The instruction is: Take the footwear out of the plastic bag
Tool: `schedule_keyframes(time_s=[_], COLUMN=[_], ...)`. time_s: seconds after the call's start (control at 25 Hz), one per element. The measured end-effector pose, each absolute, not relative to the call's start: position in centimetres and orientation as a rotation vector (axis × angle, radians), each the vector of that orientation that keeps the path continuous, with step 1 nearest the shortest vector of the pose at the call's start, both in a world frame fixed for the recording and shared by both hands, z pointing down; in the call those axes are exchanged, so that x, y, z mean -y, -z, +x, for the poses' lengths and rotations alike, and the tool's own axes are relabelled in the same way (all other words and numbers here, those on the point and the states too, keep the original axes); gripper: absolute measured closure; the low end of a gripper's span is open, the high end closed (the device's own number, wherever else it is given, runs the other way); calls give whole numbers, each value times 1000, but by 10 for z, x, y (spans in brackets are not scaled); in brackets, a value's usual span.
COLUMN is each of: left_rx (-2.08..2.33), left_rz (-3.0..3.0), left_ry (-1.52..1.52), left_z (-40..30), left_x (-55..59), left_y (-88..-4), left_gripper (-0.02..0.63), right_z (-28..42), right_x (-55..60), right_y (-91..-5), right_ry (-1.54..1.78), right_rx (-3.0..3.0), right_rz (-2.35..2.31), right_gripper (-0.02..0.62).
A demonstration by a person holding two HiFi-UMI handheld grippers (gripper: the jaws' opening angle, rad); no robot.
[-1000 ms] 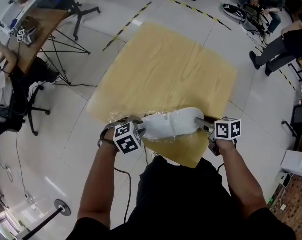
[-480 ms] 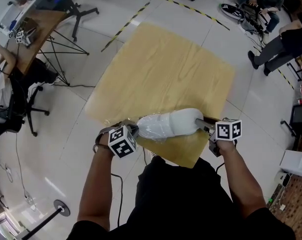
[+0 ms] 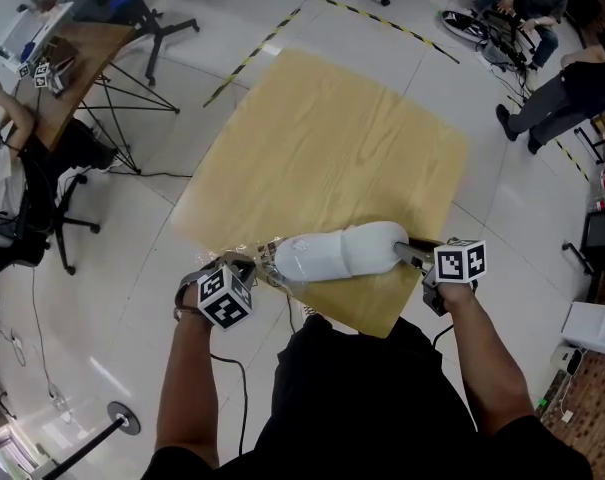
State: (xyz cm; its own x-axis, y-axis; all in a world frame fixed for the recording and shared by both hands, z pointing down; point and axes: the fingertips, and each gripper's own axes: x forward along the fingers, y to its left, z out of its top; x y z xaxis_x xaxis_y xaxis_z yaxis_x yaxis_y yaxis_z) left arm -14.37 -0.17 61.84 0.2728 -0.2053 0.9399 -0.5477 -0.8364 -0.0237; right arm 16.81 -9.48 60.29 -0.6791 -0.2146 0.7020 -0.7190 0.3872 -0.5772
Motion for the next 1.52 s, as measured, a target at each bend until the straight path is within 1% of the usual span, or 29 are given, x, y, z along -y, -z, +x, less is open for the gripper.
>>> schedule_keyframes(time_s=[0.56,1.0,1.16,1.52], left_rx=[805,917,980,1137], left_rz=[2202,2135,2087,2000], left_ry=[-1633,-1648,-1660,-1668], left_z=[-184,-214,-229,-257], left_x=[15,20,17,22], left_y=[-609,-602,-602,-597], left_gripper=[598,598,598,600], right_z=[182,174,177,177], right_x=[97,98,101,103], right_y=[-600,-597,-596,-598], right_ry=[-1250,-1272,-1265,-1258], right_rx=[2109,2124,2122,2115], right_rz=[833,815,814,807], right_gripper=[466,472,483,483])
